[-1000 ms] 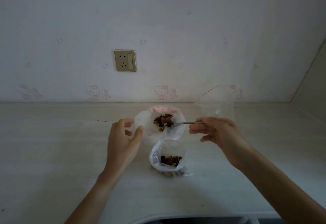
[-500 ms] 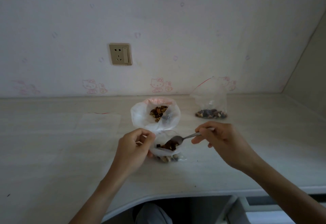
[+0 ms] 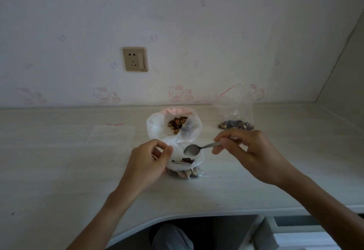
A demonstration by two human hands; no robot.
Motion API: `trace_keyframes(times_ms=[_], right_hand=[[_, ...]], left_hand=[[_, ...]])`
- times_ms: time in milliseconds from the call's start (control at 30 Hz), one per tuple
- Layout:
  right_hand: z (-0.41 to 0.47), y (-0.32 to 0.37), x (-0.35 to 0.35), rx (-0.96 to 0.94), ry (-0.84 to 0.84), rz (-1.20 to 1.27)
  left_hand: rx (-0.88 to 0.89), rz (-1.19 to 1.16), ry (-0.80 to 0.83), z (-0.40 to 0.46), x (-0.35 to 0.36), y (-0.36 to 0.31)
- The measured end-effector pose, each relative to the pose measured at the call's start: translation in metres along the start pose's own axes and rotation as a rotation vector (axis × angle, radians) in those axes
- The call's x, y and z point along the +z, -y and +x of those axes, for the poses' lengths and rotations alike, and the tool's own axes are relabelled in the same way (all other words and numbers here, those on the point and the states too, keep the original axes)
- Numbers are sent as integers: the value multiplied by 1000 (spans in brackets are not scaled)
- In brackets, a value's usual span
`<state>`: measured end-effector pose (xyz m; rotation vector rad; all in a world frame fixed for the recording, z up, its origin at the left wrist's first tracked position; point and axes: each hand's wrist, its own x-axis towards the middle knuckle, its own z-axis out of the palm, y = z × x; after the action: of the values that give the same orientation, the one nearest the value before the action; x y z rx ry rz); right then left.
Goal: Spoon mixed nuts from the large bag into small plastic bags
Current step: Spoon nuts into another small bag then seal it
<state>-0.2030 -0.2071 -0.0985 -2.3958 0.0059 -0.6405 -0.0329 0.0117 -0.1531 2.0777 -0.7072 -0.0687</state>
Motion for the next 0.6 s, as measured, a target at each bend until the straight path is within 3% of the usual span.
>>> trace_keyframes(times_ms=[200, 367, 467, 600], right_hand=[[20, -20, 19, 388, -120, 600], [46, -30, 43, 507, -163, 720], [63, -32, 60, 523, -172, 691], [78, -32, 79, 522, -154, 589]], left_hand=[[-6, -5, -119, 15, -10, 13], [-50, 17, -365, 53, -14, 22], [-188, 79, -254, 76, -9, 25], [-295, -89, -61, 88, 8, 24]])
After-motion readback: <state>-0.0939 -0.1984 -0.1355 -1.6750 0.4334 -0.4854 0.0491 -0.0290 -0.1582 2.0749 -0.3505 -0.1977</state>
